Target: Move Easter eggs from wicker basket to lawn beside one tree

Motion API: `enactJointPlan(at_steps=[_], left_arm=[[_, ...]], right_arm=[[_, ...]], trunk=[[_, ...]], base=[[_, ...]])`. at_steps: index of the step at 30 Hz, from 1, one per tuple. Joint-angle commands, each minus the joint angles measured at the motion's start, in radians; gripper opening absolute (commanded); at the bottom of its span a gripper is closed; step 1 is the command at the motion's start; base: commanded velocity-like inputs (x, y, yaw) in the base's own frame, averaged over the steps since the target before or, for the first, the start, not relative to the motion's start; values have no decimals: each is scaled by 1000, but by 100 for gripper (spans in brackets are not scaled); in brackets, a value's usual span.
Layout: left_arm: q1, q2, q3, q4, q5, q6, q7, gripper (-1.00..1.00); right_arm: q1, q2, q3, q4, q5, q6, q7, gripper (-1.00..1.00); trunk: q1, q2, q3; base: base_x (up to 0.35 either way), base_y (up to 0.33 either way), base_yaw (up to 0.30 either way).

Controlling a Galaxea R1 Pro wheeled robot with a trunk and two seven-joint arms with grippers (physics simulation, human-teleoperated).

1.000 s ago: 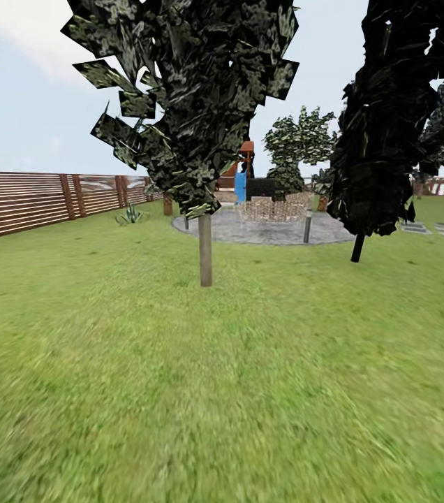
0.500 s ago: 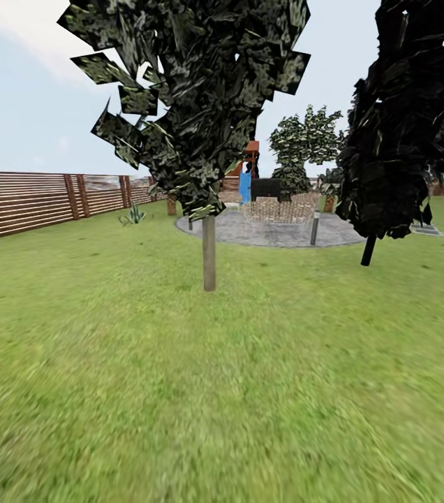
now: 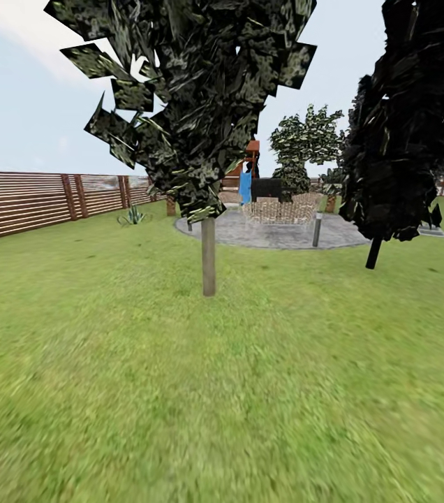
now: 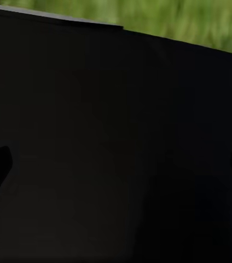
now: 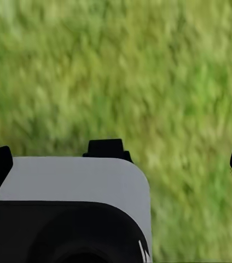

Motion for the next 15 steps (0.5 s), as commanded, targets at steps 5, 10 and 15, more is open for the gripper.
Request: enactJointPlan(at_steps=[5,10,15], left_arm=[[0,0,5,-1,8,-1,-4,100],[0,0,5,-1,7,-1,-5,100],[0,0,5,-1,7,-1,-5,100]], right_arm=[[0,0,-5,1,1,-4,1,100],[-1,0,-5,1,1,-4,1,100],[-1,0,-5,1,1,-4,1,100]], trunk=[[1,0,-1],[1,0,-1],[1,0,-1]], base=[[327,0,0],[328,0,33],[328,0,190]])
